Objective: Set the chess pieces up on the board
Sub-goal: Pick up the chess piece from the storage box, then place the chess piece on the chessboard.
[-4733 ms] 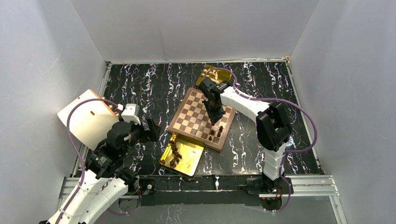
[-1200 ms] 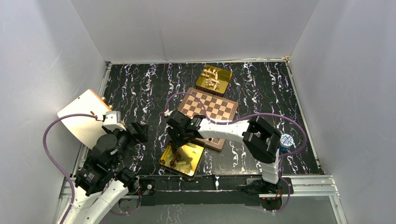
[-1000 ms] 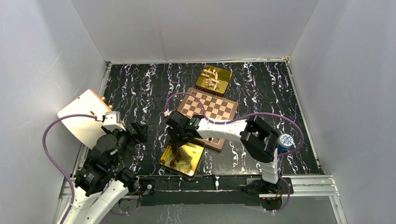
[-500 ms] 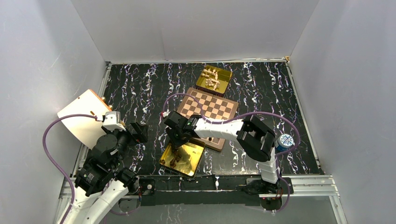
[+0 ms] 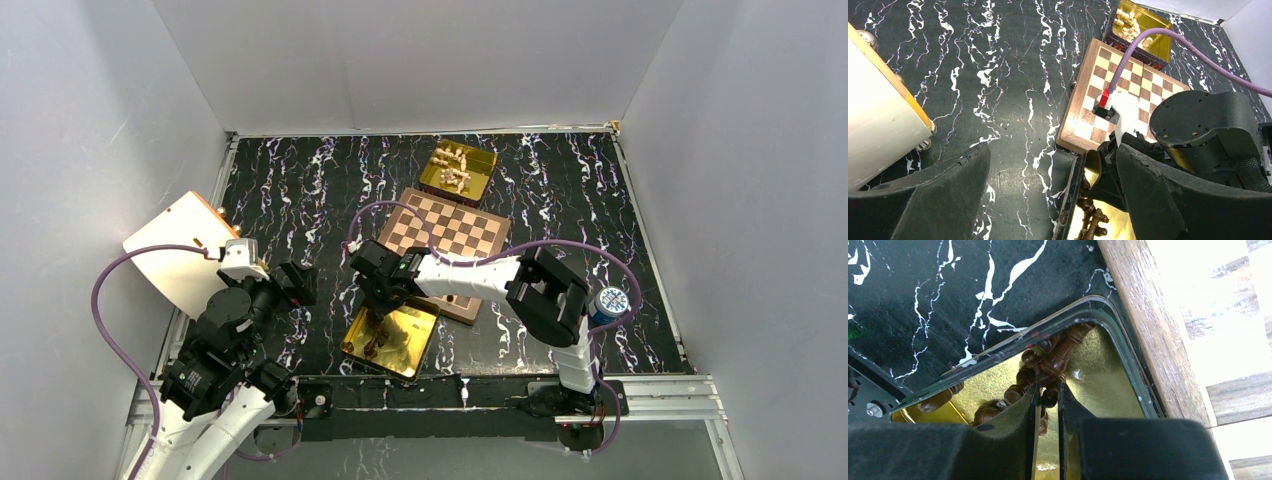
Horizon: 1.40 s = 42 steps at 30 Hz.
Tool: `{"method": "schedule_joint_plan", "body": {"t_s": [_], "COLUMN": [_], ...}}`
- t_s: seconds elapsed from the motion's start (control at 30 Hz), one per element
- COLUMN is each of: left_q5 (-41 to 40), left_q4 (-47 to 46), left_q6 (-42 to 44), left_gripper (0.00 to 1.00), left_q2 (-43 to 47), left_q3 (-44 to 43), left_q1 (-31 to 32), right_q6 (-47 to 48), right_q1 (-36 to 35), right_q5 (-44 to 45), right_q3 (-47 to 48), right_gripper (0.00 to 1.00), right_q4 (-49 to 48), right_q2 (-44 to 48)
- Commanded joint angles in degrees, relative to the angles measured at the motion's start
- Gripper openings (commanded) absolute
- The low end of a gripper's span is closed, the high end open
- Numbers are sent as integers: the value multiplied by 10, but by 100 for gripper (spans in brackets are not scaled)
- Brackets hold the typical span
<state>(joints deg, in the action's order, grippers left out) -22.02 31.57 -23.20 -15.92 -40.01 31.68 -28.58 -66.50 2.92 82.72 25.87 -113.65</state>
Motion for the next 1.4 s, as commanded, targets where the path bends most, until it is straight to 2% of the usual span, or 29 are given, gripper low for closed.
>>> {"method": "schedule_joint_plan", "body": {"t_s": [0.0, 0.33, 0.57, 1.0, 1.37], "left_q5": [-14, -11, -8, 0, 7], "left_q4": [-5, -5, -5, -6, -6], "left_q6": [-5, -4, -4, 0, -2], "left_gripper": [93, 93, 94, 94, 94], "left_q2": [-2, -7, -9, -20, -31], "left_q3": [-4, -4, -4, -3, -2], "left_q1": [-1, -2, -2, -2, -1], "right_q6": [-9, -8, 2, 42, 87], "right_q1": [-2, 1, 33, 170, 284], "right_q5": [24, 49, 48, 42, 19], "right_q3": [22, 40, 57, 22, 12], "right_gripper": [20, 19, 18, 18, 18], "right_q4": [41, 93, 135, 167, 160], "right_q2": [40, 102, 135, 215, 209]}}
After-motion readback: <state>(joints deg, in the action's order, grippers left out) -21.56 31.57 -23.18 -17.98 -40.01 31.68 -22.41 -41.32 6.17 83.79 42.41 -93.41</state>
